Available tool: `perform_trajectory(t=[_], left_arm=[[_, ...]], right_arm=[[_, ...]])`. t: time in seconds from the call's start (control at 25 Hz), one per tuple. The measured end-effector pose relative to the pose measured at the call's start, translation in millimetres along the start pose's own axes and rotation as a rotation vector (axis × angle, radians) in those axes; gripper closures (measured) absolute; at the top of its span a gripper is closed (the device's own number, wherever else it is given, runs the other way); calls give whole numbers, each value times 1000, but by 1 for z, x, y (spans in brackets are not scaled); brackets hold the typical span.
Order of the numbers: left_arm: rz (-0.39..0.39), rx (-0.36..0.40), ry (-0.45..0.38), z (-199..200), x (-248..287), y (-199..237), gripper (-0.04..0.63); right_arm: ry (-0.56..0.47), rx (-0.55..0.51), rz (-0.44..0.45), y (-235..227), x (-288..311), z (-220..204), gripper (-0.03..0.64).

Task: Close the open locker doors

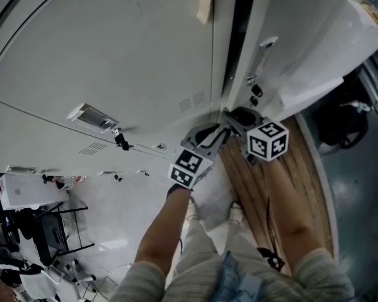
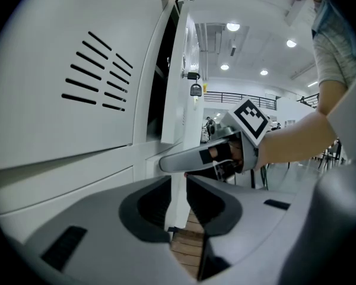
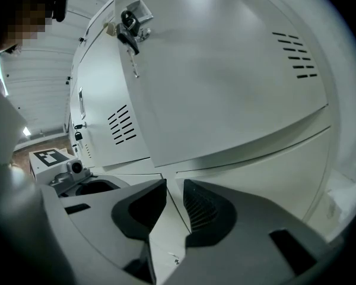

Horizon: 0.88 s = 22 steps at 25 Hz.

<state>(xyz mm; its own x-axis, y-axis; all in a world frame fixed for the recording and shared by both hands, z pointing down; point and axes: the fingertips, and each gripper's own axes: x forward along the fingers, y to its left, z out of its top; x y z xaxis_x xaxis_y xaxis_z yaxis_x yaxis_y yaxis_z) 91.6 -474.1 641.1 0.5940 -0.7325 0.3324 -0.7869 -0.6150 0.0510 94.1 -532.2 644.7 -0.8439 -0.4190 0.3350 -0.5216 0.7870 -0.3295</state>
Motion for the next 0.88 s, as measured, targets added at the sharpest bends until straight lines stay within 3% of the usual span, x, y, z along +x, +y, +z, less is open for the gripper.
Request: perform_trajectory(t=[0.4, 0.68, 0.88], left_arm=[[7, 9, -21, 14, -16, -12, 528], [-28, 64, -91, 51, -49, -49, 528], [-71, 106, -134, 76, -85, -89, 528]], right_arm=[[31, -69, 33, 34, -35, -12, 529], [-68, -116, 47, 74, -84, 17, 529], [-130, -205, 84, 121, -128, 45, 529]])
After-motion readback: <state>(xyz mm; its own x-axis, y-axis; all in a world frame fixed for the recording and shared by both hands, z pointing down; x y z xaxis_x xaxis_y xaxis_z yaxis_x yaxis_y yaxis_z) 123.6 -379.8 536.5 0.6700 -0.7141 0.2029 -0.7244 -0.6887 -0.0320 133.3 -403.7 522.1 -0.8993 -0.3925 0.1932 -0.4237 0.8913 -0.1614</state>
